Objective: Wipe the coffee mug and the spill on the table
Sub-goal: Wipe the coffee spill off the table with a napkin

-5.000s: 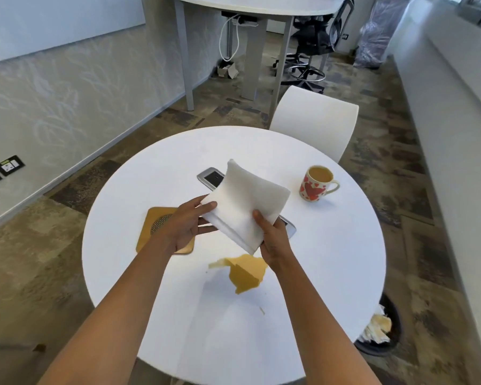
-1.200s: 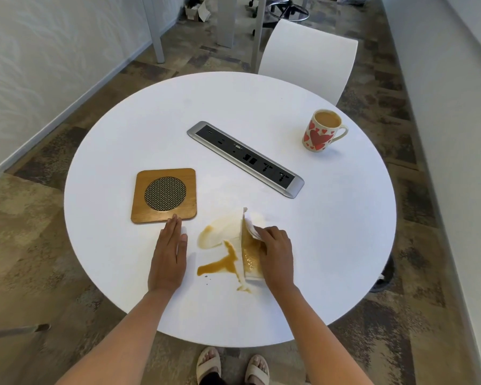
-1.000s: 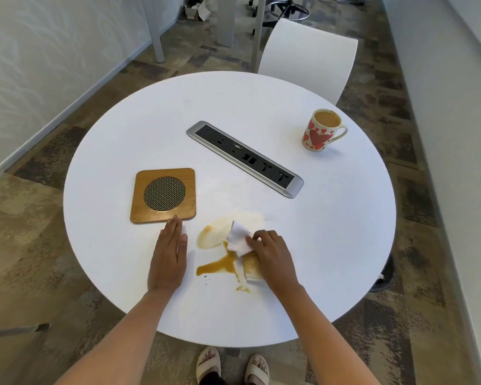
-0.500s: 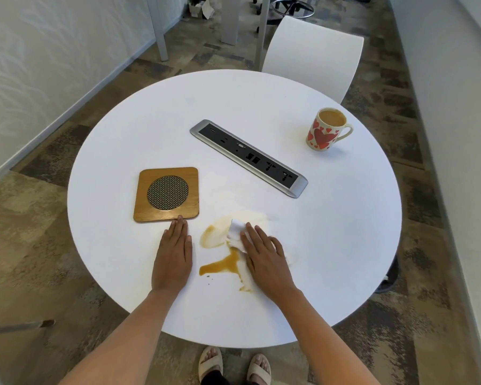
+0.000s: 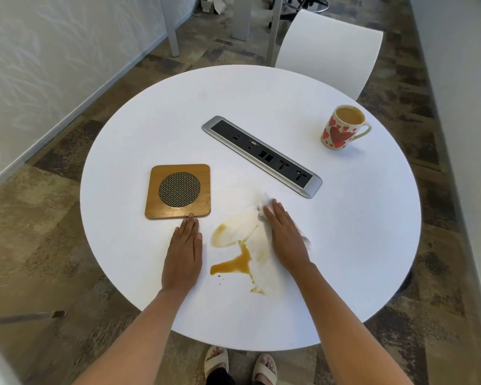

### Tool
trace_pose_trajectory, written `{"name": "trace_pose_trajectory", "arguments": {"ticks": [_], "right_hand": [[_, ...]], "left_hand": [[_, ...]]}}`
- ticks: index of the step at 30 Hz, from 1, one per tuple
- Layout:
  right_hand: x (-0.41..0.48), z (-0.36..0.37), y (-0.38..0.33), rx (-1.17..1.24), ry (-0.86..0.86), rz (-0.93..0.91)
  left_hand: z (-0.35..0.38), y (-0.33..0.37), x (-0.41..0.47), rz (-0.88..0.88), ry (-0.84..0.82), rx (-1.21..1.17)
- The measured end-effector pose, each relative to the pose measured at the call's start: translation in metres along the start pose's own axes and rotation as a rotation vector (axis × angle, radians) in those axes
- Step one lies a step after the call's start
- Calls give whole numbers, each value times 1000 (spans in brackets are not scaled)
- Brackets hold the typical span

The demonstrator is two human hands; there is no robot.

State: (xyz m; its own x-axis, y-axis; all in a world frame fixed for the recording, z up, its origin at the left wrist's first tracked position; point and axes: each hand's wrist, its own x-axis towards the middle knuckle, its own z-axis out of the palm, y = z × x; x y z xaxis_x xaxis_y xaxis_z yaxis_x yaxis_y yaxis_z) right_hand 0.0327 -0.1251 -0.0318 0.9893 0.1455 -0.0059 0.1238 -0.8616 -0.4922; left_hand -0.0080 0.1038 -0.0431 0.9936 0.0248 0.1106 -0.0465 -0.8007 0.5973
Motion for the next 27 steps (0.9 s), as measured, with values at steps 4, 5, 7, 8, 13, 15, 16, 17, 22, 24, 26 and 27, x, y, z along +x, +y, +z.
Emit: {"name": "trace_pose_trajectory", "arguments": {"ticks": [4,5,7,8,13,15,16,17,22,24,26,27], "right_hand": [[3,-6,10,-27,9,-32],[4,-6,10,19,29,13],[7,-5,9,103,86,139],[9,-4,7,121,105,191],[20,14,-35,128,-16,-26],[17,28,-58,111,-121,-210],[13,34,-67,101,-170,-281],[8,38,-74,93,-212,-341],[-40,53,-96,114,-415,-578],[-57,56,-96,96,-433,-625],[-66,54,-88,68,-433,-670],[-69,52,-84,48,-433,-692]], "left_hand": [[0,0,0,-1,13,-24],[0,0,-1,-1,16,-28],[0,0,0,1,18,-38],[0,0,0,0,18,-46],[1,-2,-1,-17,34,-117],[0,-3,-2,-73,59,-202],[-1,-4,-2,-104,69,-248],[-2,-5,-2,-128,72,-298],[-12,-6,0,-248,74,-633],[-14,-7,0,-280,58,-703],[-15,-7,0,-278,35,-683],[-15,-6,-1,-271,29,-660]]}}
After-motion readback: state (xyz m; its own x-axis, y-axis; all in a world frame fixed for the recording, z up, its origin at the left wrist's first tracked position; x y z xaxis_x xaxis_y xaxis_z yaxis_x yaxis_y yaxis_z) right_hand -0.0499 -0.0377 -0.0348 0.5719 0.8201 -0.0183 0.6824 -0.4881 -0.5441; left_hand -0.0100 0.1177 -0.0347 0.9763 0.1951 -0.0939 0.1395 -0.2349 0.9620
